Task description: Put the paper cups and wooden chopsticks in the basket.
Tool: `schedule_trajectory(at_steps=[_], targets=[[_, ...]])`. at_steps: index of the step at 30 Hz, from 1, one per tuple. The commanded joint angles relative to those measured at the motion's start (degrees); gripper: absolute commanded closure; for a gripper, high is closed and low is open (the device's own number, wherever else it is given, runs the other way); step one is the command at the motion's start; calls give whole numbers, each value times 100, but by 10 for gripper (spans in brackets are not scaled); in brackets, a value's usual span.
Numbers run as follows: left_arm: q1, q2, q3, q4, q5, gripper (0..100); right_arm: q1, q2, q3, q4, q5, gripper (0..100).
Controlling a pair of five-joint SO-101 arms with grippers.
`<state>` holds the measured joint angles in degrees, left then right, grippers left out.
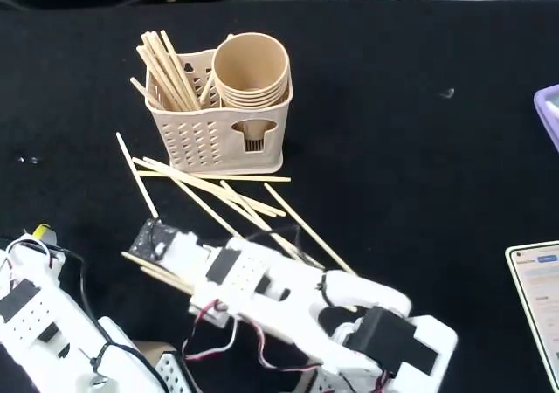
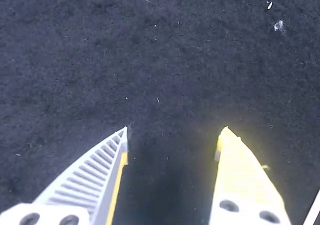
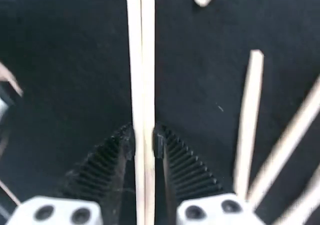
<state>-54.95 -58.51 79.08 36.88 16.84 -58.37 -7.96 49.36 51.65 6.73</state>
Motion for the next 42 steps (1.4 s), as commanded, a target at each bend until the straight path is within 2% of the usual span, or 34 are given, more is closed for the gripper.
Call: schedule_trajectory(at_steps=[1,9,14,19,24,30,35,42], targets=[[-57,9,-338,-44,62,715,255,-857,40,475,229,988],[-57,9,-338,-44,62,715,316,-2888,787,308,237,988],[-57,9,-338,-44,62,715,1011,-3758,655,141,237,988],[-31,9,-338,-44,62,715,2004,-4796,470,-765,237,987],[-4,9,-321,-44,62,715,2075,-5587,207,-1996,202,987],[4,9,-303,-44,62,715,2075,-5341,189,-4457,202,987],[4,9,-303,-44,62,715,2101,-4330,-101,-6251,202,987],[4,9,-303,-35,62,715,2242,-2325,-1191,-6989,237,987]])
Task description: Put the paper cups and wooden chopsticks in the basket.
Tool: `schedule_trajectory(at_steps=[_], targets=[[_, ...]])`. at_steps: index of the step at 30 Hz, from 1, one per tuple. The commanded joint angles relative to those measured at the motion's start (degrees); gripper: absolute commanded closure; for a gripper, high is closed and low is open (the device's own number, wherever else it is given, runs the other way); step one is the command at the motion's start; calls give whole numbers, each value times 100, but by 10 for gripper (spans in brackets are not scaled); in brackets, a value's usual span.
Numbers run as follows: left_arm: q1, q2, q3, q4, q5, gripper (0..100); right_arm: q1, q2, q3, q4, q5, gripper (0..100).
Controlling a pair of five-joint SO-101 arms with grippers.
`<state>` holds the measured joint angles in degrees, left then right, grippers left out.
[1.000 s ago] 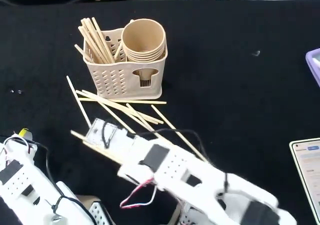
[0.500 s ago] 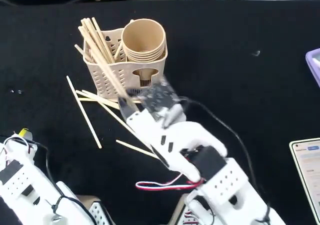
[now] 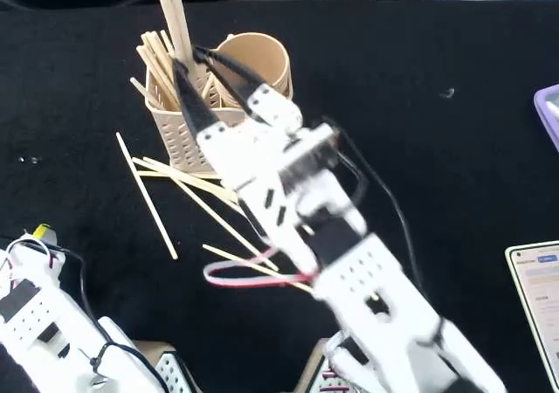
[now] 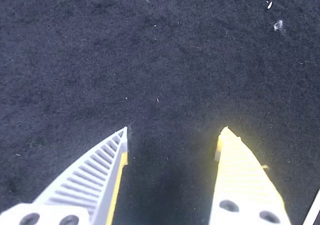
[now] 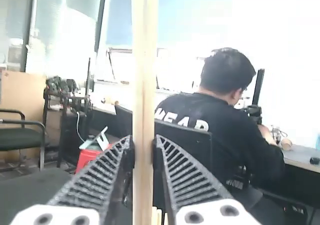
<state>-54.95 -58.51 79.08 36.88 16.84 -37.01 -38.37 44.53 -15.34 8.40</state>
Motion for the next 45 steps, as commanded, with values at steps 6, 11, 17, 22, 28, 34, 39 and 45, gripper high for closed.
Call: schedule_trajectory(at_steps=[6,11,17,22,28,34,39,45], targets=[[4,9,-303,-35,62,715,422,2237,-1675,-448,70,987],[4,9,-303,-35,62,715,431,2589,-1622,-325,70,979],[13,9,-303,-35,62,715,299,2580,-1613,633,53,785],[13,9,-295,-35,53,715,273,2035,-1666,844,62,851],[453,9,-277,-35,-141,715,273,233,-1657,2576,53,872],[1508,70,-400,519,-1266,712,369,-1886,-1560,6831,53,873],[2132,105,-760,932,-1459,710,1644,-3319,-585,8396,70,872],[3415,1037,-1613,1697,-1442,709,2585,-4426,1569,8387,35,874]])
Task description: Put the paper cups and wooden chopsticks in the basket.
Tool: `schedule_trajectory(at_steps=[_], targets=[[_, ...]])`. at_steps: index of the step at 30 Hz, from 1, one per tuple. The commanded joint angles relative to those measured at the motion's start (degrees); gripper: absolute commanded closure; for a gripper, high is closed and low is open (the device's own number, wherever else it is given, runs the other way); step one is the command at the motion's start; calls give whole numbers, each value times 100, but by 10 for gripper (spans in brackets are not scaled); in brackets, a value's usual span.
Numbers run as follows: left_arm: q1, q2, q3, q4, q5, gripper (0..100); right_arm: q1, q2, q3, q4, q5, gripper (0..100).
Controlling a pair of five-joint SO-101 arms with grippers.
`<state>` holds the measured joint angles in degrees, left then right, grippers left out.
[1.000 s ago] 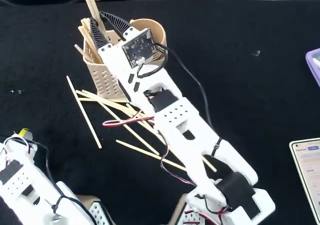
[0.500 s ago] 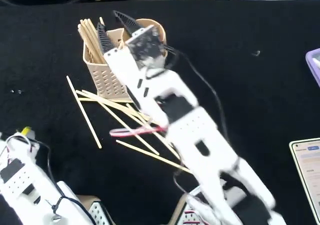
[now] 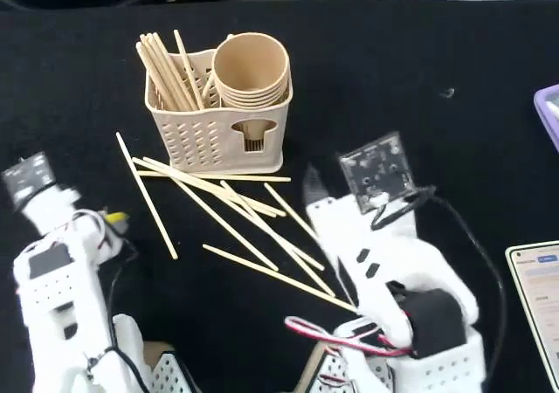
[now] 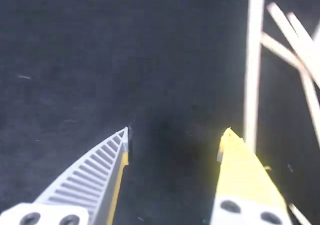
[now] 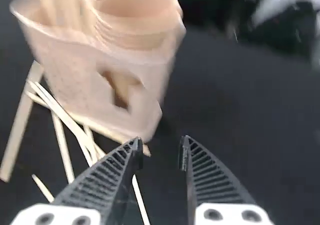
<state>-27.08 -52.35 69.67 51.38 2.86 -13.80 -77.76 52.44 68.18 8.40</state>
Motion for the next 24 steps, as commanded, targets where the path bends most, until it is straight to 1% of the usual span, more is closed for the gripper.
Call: schedule_trajectory(at_steps=[1,3,5,7,11,19,22,24], targets=[[813,668,-831,325,-35,709,281,-637,1042,-9,35,874],[1007,1108,-1174,431,141,709,360,-945,1481,-246,35,874],[1033,1486,-1481,431,431,706,396,-1226,1930,-492,26,874],[1051,1776,-1727,466,659,680,396,-1473,2431,-695,26,874],[1051,2207,-1974,378,721,672,413,-1912,3213,-914,44,874],[1051,3191,-1719,-1037,765,672,396,-2712,3723,-888,35,874],[1051,3719,-1745,-1371,774,680,396,-2888,3829,-888,35,874],[1051,4062,-1868,-1380,774,714,396,-2941,3864,-879,35,874]])
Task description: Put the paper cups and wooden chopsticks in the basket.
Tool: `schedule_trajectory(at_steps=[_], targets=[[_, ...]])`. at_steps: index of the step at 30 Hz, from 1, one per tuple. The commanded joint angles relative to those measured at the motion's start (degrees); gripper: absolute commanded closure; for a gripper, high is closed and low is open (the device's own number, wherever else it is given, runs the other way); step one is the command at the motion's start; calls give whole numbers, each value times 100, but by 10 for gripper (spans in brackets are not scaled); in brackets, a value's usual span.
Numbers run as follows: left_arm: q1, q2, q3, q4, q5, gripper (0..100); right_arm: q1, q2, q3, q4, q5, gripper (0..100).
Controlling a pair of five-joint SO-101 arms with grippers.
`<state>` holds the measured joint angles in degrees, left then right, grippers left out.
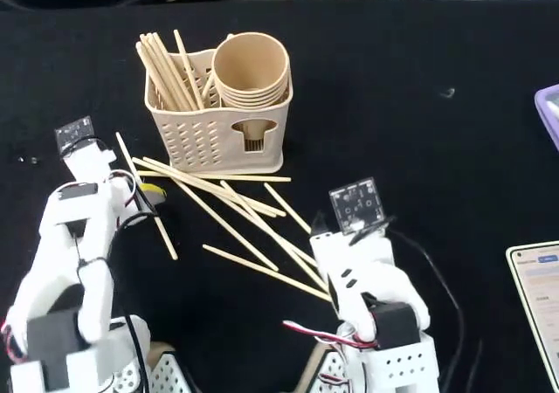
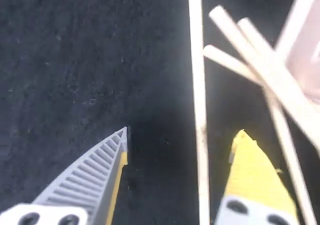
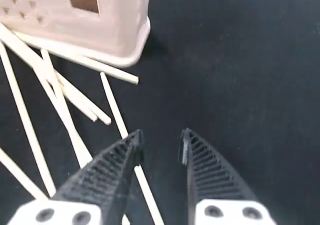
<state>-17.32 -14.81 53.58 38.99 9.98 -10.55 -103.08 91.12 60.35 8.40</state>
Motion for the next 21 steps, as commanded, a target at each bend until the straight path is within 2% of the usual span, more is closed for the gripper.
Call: schedule_trajectory(at_steps=[1,5,11,19,21], targets=[[75,431,-365,-35,62,734,70,-426,4,-97,35,874],[75,677,-743,448,18,838,70,-426,4,-97,35,874],[-110,659,-743,484,62,971,70,-426,4,-97,35,874],[-1112,185,-760,598,-44,970,70,-435,13,-97,35,874],[-1253,-70,-840,844,-510,970,70,-435,13,-97,35,874]])
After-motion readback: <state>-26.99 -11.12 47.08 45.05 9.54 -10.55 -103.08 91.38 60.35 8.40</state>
